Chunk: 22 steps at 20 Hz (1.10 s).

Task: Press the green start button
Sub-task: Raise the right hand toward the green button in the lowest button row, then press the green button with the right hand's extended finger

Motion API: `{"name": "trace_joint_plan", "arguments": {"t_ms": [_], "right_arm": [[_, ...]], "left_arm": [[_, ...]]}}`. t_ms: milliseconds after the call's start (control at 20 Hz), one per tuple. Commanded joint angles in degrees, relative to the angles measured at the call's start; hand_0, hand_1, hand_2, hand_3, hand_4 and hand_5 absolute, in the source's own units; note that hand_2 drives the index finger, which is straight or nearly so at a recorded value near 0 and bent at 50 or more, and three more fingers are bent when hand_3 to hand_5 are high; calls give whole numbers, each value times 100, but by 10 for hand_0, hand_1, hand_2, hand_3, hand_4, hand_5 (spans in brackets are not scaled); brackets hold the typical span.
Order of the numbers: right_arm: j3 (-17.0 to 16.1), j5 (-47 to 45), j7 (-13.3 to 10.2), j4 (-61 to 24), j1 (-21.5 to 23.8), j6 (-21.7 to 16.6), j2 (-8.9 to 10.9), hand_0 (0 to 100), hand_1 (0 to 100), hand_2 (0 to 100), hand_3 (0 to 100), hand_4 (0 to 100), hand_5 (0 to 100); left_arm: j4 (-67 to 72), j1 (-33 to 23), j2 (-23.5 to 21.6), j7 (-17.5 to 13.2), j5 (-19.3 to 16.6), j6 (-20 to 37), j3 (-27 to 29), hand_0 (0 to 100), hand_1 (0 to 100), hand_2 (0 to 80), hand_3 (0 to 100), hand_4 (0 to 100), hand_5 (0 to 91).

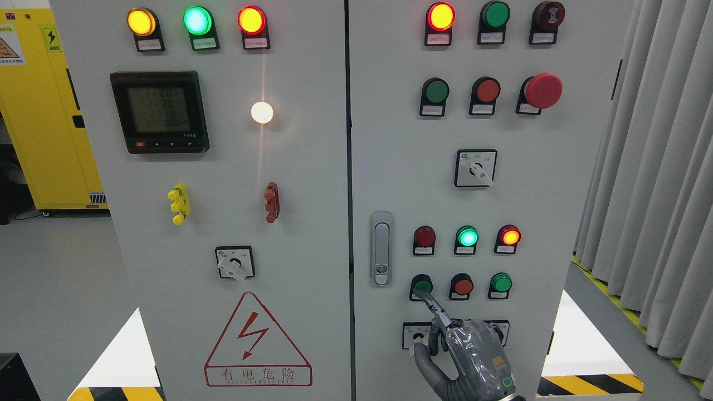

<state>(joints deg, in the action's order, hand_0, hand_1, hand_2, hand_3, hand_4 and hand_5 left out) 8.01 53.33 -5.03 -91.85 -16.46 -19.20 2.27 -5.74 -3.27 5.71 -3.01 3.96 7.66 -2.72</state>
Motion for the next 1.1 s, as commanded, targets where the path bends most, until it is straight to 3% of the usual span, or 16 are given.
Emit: {"name": "trace_joint_plan", "arguments": {"t_ms": [0,1050], "right_arm": [[-54,-42,-24,282,-59,4,-7,733,894,0,841,918,910],[-62,-209,-42,326,-138,-23,-16,801,898,0,830,915,903]], "left_arm": [[3,1,0,2,0,-1,0,120,556,0,0,0,0],[3,2,0,2,0,-1,0,120,556,0,0,0,0]]}}
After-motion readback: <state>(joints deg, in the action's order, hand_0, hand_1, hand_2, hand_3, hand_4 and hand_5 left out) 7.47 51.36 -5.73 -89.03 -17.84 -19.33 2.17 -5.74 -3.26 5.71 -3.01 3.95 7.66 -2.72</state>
